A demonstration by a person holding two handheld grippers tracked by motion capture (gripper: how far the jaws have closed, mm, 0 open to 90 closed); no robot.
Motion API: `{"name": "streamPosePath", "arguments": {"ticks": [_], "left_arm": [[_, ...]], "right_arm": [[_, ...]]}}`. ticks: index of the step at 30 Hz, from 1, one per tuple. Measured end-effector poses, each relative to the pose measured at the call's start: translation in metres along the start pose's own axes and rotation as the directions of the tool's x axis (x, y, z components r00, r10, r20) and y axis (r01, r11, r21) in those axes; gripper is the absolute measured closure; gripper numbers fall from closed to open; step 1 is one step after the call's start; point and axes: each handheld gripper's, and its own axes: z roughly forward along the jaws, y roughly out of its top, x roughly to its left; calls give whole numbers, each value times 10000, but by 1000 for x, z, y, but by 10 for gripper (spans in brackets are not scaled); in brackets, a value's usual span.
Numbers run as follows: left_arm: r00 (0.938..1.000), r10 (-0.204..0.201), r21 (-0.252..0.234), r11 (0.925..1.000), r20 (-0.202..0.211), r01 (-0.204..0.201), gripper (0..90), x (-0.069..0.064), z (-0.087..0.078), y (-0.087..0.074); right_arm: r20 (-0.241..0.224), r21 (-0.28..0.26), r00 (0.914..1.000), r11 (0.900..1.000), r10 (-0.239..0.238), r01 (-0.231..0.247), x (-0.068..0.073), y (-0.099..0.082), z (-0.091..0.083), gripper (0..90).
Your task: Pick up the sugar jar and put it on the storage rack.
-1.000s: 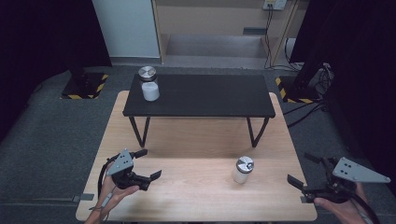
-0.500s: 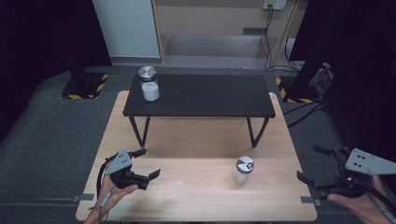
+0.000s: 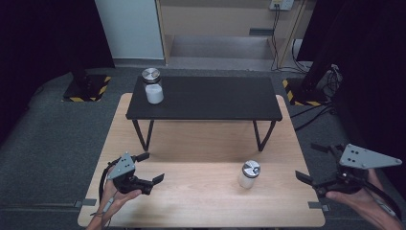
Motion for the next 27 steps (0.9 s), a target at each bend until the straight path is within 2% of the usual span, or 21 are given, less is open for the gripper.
{"name": "streamPosePath", "arguments": {"ticks": [13, 27], "left_arm": [[10000, -31, -29, 10000, -12, 31, 30, 0, -1, -1], [10000, -5, -30, 10000, -39, 5, 30, 0, -2, -1]], "right_arm": [[-397, 506, 9992, 9987, -44, 64, -9, -1, 31, 11], [-829, 1112, 9963, 9937, 221, -128, -13, -23, 80, 15]]}}
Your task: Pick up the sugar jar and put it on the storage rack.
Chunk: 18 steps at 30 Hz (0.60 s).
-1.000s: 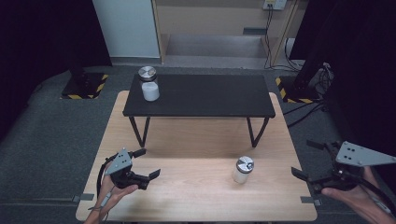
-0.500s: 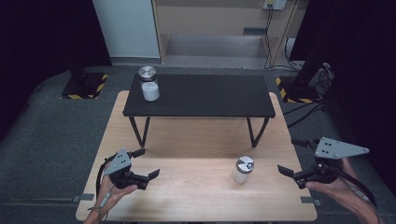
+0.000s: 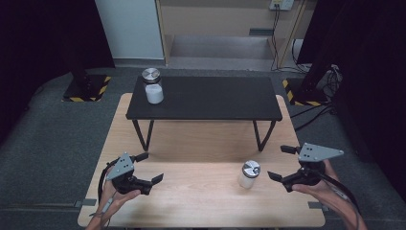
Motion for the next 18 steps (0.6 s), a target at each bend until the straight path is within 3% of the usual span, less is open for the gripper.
{"name": "streamPosePath", "arguments": {"ticks": [18], "left_arm": [[10000, 50, 34, 10000, 13, -50, 30, 0, 0, 0]], "right_arm": [[-465, 509, 9985, 9984, 276, -252, -5, -26, 61, 40]]}}
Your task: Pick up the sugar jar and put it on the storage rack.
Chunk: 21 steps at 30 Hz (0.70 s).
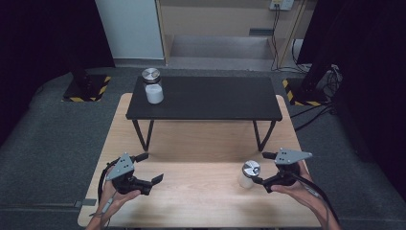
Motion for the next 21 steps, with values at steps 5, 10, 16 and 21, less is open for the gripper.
{"name": "streamPosePath", "arguments": {"ticks": [5, 10, 16, 21], "left_arm": [[10000, 7, 13, 10000, 4, -7, 30, 0, 0, 0], [10000, 19, 31, 10000, 9, -19, 30, -1, 0, 0], [10000, 24, 53, 10000, 10, -24, 30, 0, 1, 0], [10000, 26, 58, 10000, 10, -26, 30, -1, 1, 0]], "right_arm": [[25, 35, 10000, 10000, 80, -80, -3, -7, 14, 70], [-33, 199, 10000, 9998, -81, 81, -4, -11, 26, 122], [-159, 173, 9998, 9998, -123, 126, -7, -17, 31, 277], [-208, -37, 9997, 9999, -148, 147, -5, -21, 31, 343]]}}
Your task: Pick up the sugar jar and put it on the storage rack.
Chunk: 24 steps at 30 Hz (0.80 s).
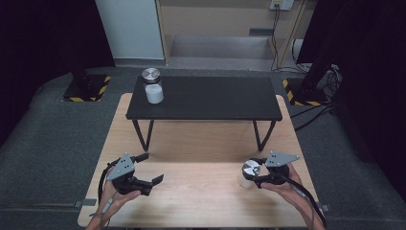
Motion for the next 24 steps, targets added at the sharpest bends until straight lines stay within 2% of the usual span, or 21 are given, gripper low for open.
{"name": "streamPosePath", "arguments": {"ticks": [7, 12, 17, 24], "left_arm": [[10000, 6, -1, 10000, 1, -6, 30, 0, -1, 0], [10000, 10, 18, 10000, 14, -10, 30, 0, 0, 0], [10000, 1, 9, 10000, 16, -1, 30, 0, 0, 0], [10000, 13, 38, 10000, 37, -13, 30, 1, 0, 0]], "right_arm": [[40, -24, 9999, 9999, 108, -108, 1, 0, 0, 345], [76, 179, 10000, 9998, -7, 6, 3, 5, -1, 345], [-125, 561, 9993, 9978, -348, 355, 3, 21, -4, 346], [-434, 274, 9983, 9989, -381, 393, -1, 45, -23, 346]]}}
